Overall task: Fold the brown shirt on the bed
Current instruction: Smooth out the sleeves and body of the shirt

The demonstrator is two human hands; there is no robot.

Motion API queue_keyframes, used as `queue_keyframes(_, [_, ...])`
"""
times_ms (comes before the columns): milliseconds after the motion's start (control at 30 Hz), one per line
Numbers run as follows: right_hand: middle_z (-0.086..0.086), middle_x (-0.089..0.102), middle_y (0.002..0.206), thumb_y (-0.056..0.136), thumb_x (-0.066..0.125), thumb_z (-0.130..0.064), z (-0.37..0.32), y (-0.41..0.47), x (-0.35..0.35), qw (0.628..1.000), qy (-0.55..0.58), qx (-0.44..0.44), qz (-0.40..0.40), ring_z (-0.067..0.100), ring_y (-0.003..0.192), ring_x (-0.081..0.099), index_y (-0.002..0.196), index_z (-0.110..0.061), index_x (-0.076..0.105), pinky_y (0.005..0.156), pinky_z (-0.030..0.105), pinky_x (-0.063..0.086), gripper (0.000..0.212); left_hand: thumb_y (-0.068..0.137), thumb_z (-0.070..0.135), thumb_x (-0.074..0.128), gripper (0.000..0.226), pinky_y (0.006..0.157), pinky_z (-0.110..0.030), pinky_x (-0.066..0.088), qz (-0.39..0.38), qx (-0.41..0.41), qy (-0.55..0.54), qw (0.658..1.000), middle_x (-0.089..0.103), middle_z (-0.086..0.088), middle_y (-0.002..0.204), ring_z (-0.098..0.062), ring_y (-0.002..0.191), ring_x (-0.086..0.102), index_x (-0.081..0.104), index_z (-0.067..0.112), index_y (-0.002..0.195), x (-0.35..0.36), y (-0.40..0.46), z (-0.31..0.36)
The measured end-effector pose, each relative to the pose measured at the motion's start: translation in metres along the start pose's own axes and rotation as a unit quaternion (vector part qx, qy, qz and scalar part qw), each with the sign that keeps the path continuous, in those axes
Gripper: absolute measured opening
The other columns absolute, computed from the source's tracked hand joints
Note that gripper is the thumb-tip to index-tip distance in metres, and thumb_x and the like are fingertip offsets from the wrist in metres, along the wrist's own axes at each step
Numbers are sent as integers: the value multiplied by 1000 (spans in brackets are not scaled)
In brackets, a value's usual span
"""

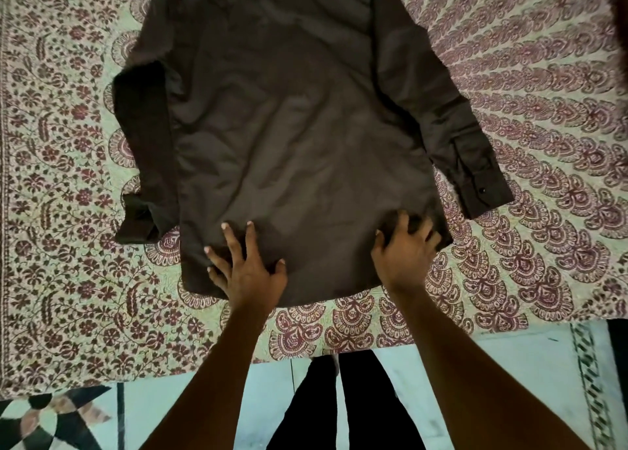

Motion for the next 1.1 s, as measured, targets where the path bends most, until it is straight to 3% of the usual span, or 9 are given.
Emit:
queue_keyframes(100, [19,29,157,91,59,-38,-28,17,-5,994,-12,-111,-4,46,139,30,147,-22,41,105,60,37,61,82,41,67,89,120,-63,21,49,72,39,995,2,-12,171,-42,156,2,26,19,158,-8,14,24])
queue_keyframes(233, [8,18,166,98,50,-40,-55,55,1,956,-14,-284,-70,36,147,22,152,-34,36,105,61,37,56,93,37,55,75,119,-60,25,37,205,60,976,3,-7,171,-30,158,6,25,18,159,-7,49,67])
queue_keyframes(433, [10,23,163,100,48,-46,-14,96,-10,987,5,-150,-61,41,144,24,147,-29,43,110,65,31,50,74,39,71,89,115,-59,31,-33,125,135,982,14,-16,165,-39,151,16,30,15,148,-22,58,132])
queue_keyframes(600, [19,38,147,99,50,-44,11,145,-42,984,2,-167,58,43,126,37,141,-24,49,100,60,37,46,87,28,60,62,113,-51,36,32,286,68,955,23,-7,167,-28,152,25,45,13,145,-12,77,211])
queue_keyframes(700, [23,32,152,101,47,-49,33,190,-56,996,31,-57,68,46,133,33,150,-23,38,104,62,33,56,95,35,54,61,115,-50,32,19,340,64,938,25,-3,166,-25,152,25,41,17,152,-3,93,260])
queue_keyframes(800, [26,28,152,98,53,-54,61,235,-62,998,43,31,-40,48,137,30,146,-9,37,108,65,33,68,98,43,51,57,107,-51,42,13,276,3,961,44,-9,147,-32,131,44,46,15,147,3,112,300])
queue_keyframes(900, [22,46,131,94,67,-32,79,272,-67,986,122,-30,-108,43,126,43,118,-8,58,103,54,42,35,90,49,52,65,105,-47,44,20,152,-154,976,56,-18,128,-40,118,52,53,7,140,2,131,336])
queue_keyframes(1000, [19,64,102,95,63,-14,93,298,-98,960,263,-6,-97,37,97,62,101,-5,61,81,41,49,11,93,45,60,55,104,-50,41,38,127,-88,987,51,-19,134,-43,121,47,58,11,136,-4,142,362])
queue_keyframes(1100, [11,62,89,99,59,-13,118,334,-141,938,340,66,-23,29,86,63,105,-4,57,71,33,43,11,97,43,58,47,101,-59,44,50,127,-10,991,43,-12,142,-39,127,44,56,14,135,-7,146,381])
Point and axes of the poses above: each hand's wrist, its own y-axis towards the middle knuckle, its own x-axis out of the palm, z = x × y, the point moved 2 cm from there along y, towards the middle knuckle
